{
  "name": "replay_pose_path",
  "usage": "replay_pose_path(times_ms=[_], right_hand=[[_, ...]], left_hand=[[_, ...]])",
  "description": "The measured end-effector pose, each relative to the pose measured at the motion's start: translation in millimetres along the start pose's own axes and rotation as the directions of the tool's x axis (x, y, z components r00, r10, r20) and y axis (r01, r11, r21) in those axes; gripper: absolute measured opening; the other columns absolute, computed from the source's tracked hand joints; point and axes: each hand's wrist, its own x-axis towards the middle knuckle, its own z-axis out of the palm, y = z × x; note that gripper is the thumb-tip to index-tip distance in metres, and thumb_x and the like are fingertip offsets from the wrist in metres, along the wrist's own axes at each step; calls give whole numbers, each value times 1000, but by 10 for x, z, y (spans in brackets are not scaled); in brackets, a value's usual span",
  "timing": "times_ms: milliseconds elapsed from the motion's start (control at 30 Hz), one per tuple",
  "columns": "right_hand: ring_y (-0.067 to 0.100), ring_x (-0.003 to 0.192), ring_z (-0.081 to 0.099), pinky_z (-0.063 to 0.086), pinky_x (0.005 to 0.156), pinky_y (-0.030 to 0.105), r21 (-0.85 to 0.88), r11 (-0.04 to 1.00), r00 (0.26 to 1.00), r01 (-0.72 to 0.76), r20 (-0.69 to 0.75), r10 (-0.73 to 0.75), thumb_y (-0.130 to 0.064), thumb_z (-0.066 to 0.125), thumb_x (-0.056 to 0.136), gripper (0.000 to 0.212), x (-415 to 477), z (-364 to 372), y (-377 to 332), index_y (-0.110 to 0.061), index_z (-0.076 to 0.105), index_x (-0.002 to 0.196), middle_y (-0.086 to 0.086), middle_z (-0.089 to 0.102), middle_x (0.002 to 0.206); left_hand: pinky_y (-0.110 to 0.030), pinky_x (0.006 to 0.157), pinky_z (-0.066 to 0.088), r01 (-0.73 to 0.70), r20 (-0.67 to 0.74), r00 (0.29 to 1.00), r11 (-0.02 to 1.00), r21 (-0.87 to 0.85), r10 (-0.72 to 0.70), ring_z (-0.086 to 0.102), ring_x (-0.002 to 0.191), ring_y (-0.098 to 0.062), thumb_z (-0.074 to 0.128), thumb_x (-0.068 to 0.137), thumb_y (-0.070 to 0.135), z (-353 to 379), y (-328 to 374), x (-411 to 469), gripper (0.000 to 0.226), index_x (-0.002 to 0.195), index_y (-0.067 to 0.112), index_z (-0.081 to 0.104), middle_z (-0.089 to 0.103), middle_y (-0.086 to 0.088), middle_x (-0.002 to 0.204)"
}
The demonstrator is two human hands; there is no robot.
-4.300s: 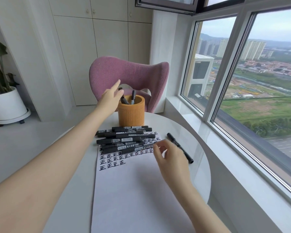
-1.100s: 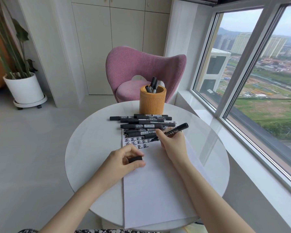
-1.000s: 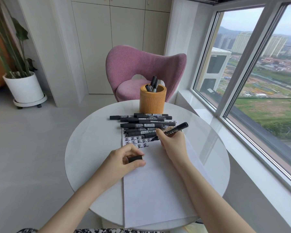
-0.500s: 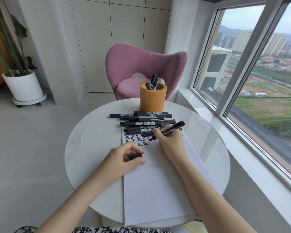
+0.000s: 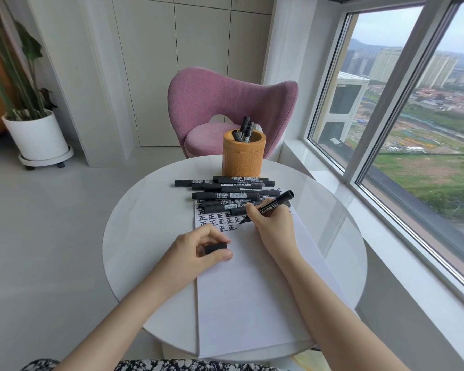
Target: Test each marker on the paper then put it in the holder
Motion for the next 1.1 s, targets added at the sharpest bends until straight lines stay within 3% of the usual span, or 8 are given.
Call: replay_pose_path(times_ms=[233, 633, 800, 1000, 1100], right_hand=[[7, 46, 22, 19, 44, 19, 28, 1000, 1000, -11, -13, 11, -12, 60, 86, 43, -3, -17, -9, -16, 29, 56, -10, 27, 47], [7, 49, 25, 21, 45, 22, -2, 1000, 1000, -7, 1, 7, -10, 59, 84, 42, -24, -18, -26, -17, 31, 54, -3, 32, 51], [10, 53, 26, 21, 47, 24, 9, 1000, 1000, -17, 3, 17, -9, 58, 84, 36, -21, -21, -18, -12, 35, 57, 2, 34, 55], [11, 56, 31, 23, 51, 27, 5, 1000, 1000, -12, 3, 12, -12, 58, 84, 34, -7, -8, 11, 4, 40, 61, 6, 39, 59], [11, 56, 30, 23, 50, 28, -7, 1000, 1000, -7, 1, 7, -13, 58, 85, 35, -8, 0, 17, 0, 37, 59, 6, 38, 58]], left_hand=[[-43, 86, 47, -11, -5, 1000, 1000, -2, 11, 63, 90, -32, 72, 69, 35, 6, -6, -2, 19, 85, 32, 61, 73, 5, 87], [-42, 86, 48, -4, -12, 1000, 1000, -10, 4, 65, 90, -29, 74, 79, 17, 13, -9, -1, 14, 86, 21, 62, 74, 1, 83], [-44, 85, 48, -8, -10, 1000, 1000, -14, 8, 64, 90, -31, 74, 75, 26, 5, -22, -7, 15, 85, 24, 63, 74, 1, 84], [-34, 81, 47, -9, -4, 1000, 1000, -10, 9, 66, 89, -26, 74, 79, 17, 15, -25, 4, 14, 87, 20, 62, 74, 1, 82], [-31, 82, 48, -4, -1, 1000, 1000, -10, 4, 67, 89, -22, 73, 80, 15, 17, -20, 3, 13, 87, 19, 62, 74, 1, 82]])
